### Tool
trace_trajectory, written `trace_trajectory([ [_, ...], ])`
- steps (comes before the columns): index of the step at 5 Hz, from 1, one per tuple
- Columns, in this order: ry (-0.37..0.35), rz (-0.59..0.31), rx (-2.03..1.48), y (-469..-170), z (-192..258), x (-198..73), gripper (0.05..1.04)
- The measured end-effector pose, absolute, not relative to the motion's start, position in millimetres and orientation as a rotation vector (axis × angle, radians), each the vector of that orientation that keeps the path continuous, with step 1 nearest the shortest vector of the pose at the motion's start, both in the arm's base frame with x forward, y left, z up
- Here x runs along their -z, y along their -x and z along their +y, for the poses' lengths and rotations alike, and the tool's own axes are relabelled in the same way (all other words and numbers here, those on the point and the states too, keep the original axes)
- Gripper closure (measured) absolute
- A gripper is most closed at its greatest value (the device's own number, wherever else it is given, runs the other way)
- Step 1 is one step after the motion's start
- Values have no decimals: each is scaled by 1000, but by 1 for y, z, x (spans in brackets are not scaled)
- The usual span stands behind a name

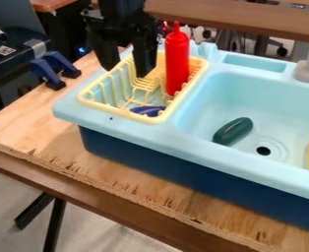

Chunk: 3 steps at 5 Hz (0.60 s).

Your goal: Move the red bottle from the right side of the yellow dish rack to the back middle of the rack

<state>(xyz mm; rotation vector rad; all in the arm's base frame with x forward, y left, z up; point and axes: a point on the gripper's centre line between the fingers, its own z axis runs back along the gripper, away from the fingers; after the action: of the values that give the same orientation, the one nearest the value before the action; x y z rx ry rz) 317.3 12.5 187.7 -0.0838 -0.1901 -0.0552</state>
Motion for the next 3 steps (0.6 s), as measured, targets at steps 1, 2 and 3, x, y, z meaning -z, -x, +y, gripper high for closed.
trace_trajectory([
  [1, 89, -151, 55, -316, 12, -177, 81],
  [2, 74, -120, 31, -329, 13, -189, 81],
  [3, 68, -166, 21, -341, 20, -207, 81],
])
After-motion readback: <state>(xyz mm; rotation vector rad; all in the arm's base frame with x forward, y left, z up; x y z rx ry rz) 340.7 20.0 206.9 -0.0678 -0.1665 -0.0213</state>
